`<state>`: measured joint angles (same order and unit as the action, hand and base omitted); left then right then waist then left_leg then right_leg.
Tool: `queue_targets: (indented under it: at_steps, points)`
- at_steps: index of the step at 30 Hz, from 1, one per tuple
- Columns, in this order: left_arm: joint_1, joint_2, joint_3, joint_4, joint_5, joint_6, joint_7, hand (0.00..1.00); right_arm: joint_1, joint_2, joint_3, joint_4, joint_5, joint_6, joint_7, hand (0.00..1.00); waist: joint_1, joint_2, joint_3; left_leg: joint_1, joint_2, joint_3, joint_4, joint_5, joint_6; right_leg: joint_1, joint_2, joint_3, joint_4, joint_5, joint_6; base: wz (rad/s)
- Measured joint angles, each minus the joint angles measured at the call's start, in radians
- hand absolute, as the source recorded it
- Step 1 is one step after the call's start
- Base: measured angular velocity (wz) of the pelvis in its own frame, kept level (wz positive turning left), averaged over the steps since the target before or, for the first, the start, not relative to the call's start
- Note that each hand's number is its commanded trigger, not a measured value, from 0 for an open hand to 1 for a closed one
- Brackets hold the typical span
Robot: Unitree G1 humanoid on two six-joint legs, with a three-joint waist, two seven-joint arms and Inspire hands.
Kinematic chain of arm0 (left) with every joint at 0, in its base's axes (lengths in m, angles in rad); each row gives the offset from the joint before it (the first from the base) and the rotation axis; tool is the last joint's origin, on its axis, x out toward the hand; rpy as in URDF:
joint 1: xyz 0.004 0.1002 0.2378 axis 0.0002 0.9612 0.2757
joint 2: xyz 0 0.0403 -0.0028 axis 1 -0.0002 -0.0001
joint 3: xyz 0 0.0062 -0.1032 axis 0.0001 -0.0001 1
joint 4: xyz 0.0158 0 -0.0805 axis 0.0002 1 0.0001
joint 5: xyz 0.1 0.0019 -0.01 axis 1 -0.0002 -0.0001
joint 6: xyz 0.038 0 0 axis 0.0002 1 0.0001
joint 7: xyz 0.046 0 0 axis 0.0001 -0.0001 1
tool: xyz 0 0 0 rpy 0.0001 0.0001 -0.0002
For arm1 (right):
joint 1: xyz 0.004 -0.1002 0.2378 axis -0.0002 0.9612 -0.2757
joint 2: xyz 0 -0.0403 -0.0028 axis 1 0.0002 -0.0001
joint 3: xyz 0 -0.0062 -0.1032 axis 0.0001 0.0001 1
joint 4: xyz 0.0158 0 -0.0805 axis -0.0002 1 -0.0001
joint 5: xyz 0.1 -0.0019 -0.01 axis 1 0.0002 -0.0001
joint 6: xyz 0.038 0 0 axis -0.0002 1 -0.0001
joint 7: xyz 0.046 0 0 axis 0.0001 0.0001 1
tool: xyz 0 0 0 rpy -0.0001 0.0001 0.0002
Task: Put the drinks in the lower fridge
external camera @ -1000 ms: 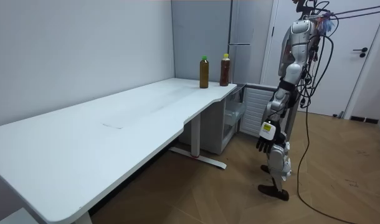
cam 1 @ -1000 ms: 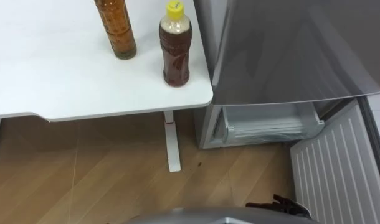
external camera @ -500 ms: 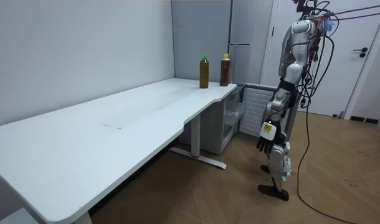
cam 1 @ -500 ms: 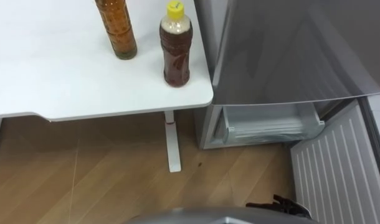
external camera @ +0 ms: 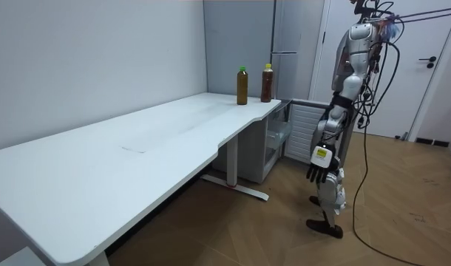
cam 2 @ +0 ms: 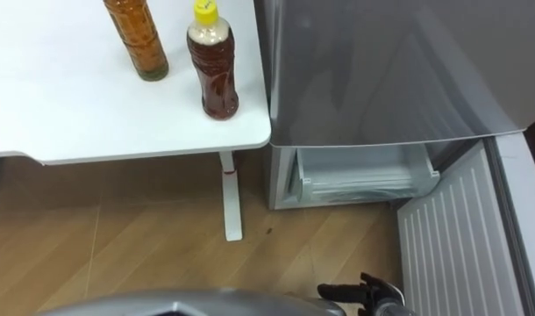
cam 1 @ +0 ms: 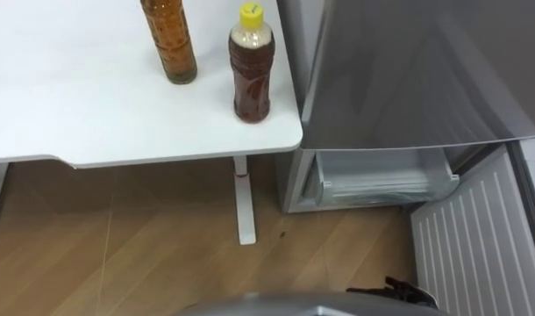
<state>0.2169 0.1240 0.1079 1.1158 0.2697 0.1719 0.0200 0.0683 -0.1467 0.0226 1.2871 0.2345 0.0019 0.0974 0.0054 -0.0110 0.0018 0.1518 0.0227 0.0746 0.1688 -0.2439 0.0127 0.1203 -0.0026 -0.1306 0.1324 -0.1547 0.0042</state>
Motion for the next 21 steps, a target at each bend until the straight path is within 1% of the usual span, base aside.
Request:
queue_targets:
  at_steps: [1, 2, 3, 4, 5, 7, 8, 9, 10, 11, 12, 13, 14, 15, 16, 17, 18, 19, 21]
  points:
    - [-0.002, 0.001, 0.011, -0.004, -0.022, 0.0, 0.014, 0.0, -0.001, 0.0, 0.0, 0.001, 0.0, 0.0, 0.001, 0.0, -0.001, 0.002, -0.0011, 0.0, -0.001, -0.006, 0.0, 0.0, 0.0, 0.001, -0.001, -0.004, 0.0, 0.0, 0.0, 0.15]
    - [-0.005, 0.003, 0.038, -0.026, -0.081, -0.003, 0.051, 0.0, -0.001, -0.001, 0.003, 0.001, 0.004, 0.0, 0.0, 0.0, 0.002, 0.002, -0.0011, 0.0, -0.001, -0.012, 0.001, 0.0, 0.0, 0.002, -0.002, -0.01, 0.001, 0.0, -0.001, 0.11]
    - [-0.006, 0.002, 0.074, -0.064, -0.157, -0.015, 0.098, 0.0, 0.001, -0.001, 0.006, 0.001, 0.005, 0.0, -0.003, 0.0, 0.006, 0.001, -0.0012, 0.0, 0.0, -0.013, 0.002, 0.0, -0.001, 0.003, -0.001, -0.01, 0.002, -0.001, -0.001, 0.07]
    - [-0.008, -0.001, 0.121, -0.109, -0.235, -0.034, 0.145, 0.0, 0.002, 0.0, 0.006, 0.001, 0.002, 0.0, -0.01, 0.0, 0.011, 0.001, -0.0013, 0.001, 0.0, -0.013, 0.002, 0.001, -0.001, 0.003, 0.0, -0.009, 0.003, -0.001, -0.001, 0.0]
    - [-0.012, -0.002, 0.14, -0.127, -0.274, -0.048, 0.171, 0.0, 0.002, -0.001, 0.004, 0.001, 0.001, 0.0, -0.011, 0.0, 0.015, 0.001, -0.0012, 0.001, 0.0, -0.013, 0.002, 0.001, -0.001, 0.004, 0.0, -0.009, 0.003, 0.0, -0.001, 0.0]
    - [-0.032, -0.002, 0.186, -0.174, -0.405, -0.107, 0.263, 0.0, 0.009, -0.002, -0.006, 0.001, 0.001, -0.002, -0.016, 0.0, 0.031, 0.003, -0.0002, 0.007, 0.001, -0.009, -0.001, 0.001, -0.001, 0.006, 0.0, -0.005, 0.004, 0.0, -0.002, -0.06]
    - [-0.03, -0.003, 0.191, -0.191, -0.427, -0.115, 0.285, 0.0, 0.009, -0.002, -0.006, 0.001, -0.001, -0.002, -0.019, 0.0, 0.032, 0.004, -0.0002, 0.009, 0.001, -0.007, -0.003, 0.001, -0.001, 0.006, 0.001, -0.003, 0.005, 0.0, -0.002, -0.1]
    - [-0.029, -0.003, 0.207, -0.222, -0.45, -0.135, 0.325, 0.0, 0.01, -0.002, -0.007, -0.001, -0.005, -0.005, -0.022, 0.0, 0.033, 0.005, -0.0009, 0.012, 0.001, -0.004, -0.006, 0.001, -0.001, 0.007, 0.001, 0.0, 0.006, -0.001, -0.002, -0.06]
    - [-0.027, -0.005, 0.228, -0.259, -0.457, -0.148, 0.362, 0.0, 0.012, -0.001, -0.009, -0.003, -0.01, -0.008, -0.022, 0.0, 0.033, 0.005, -0.0016, 0.012, 0.001, -0.004, -0.008, 0.001, -0.001, 0.007, 0.002, 0.0, 0.005, -0.001, -0.002, -0.04]
    - [-0.023, -0.008, 0.243, -0.289, -0.458, -0.151, 0.382, 0.0, 0.014, 0.0, -0.011, -0.006, -0.015, -0.01, -0.022, 0.0, 0.034, 0.003, -0.0023, 0.012, 0.001, -0.004, -0.009, 0.001, -0.001, 0.006, 0.002, 0.0, 0.005, -0.001, -0.002, 0.0]
    - [-0.017, -0.012, 0.258, -0.351, -0.471, -0.17, 0.424, 0.0, 0.02, 0.002, -0.011, -0.014, -0.023, -0.015, -0.022, 0.0, 0.036, 0.0, -0.0047, 0.012, 0.001, -0.003, -0.009, 0.001, -0.001, 0.003, 0.002, -0.001, 0.005, -0.001, -0.002, 0.0]
    - [-0.016, -0.013, 0.262, -0.404, -0.48, -0.195, 0.468, 0.0, 0.028, 0.002, -0.008, -0.018, -0.025, -0.022, -0.021, 0.0, 0.047, -0.001, -0.0067, 0.013, 0.001, -0.003, -0.009, 0.001, -0.001, 0.003, 0.002, -0.001, 0.005, -0.001, -0.002, 0.0]
    - [-0.015, -0.014, 0.258, -0.434, -0.478, -0.207, 0.489, 0.0, 0.033, 0.001, -0.007, -0.022, -0.029, -0.025, -0.022, 0.0, 0.053, -0.003, -0.0072, 0.015, 0.001, -0.002, -0.008, 0.001, -0.001, 0.003, 0.002, -0.001, 0.005, -0.001, -0.002, 0.0]
    - [-0.013, -0.015, 0.246, -0.479, -0.47, -0.237, 0.529, 0.0, 0.034, 0.001, -0.007, -0.023, -0.035, -0.029, -0.021, 0.0, 0.058, -0.006, -0.0073, 0.015, 0.001, -0.002, -0.008, 0.001, -0.001, 0.004, 0.002, -0.001, 0.006, -0.001, -0.002, 0.0]
    - [-0.009, -0.018, 0.239, -0.54, -0.47, -0.247, 0.56, 0.0, 0.033, 0.002, -0.007, -0.023, -0.042, -0.036, -0.021, 0.0, 0.056, -0.009, -0.0074, 0.012, 0.001, -0.005, -0.006, 0.001, -0.001, 0.006, 0.001, -0.005, 0.007, -0.001, -0.002, 0.06]
    - [-0.009, -0.021, 0.237, -0.578, -0.47, -0.248, 0.575, 0.0, 0.033, 0.004, -0.006, -0.024, -0.047, -0.037, -0.021, 0.0, 0.055, -0.011, -0.0077, 0.01, 0.001, -0.008, -0.005, 0.001, -0.001, 0.007, 0.0, -0.008, 0.006, -0.001, -0.002, 0.1]
    - [-0.009, -0.025, 0.225, -0.661, -0.47, -0.253, 0.606, 0.0, 0.033, 0.005, -0.006, -0.029, -0.068, -0.037, -0.02, 0.0, 0.055, -0.015, -0.0073, 0.008, 0.001, -0.012, -0.005, 0.0, -0.001, 0.006, 0.0, -0.01, 0.006, -0.001, -0.002, 0.06]
    - [-0.009, -0.025, 0.216, -0.702, -0.47, -0.26, 0.621, 0.0, 0.033, 0.005, -0.006, -0.035, -0.08, -0.037, -0.02, 0.0, 0.056, -0.016, -0.0071, 0.007, 0.001, -0.012, -0.005, 0.0, -0.001, 0.008, 0.0, -0.01, 0.007, 0.0, -0.002, 0.0]
    - [-0.012, -0.025, 0.178, -0.845, -0.469, -0.299, 0.661, 0.0, 0.033, 0.003, -0.005, -0.046, -0.104, -0.046, -0.02, 0.0, 0.052, -0.012, -0.0071, 0.01, 0.001, -0.012, -0.005, 0.0, -0.001, 0.013, 0.001, -0.009, 0.007, 0.0, -0.002, 0.0]
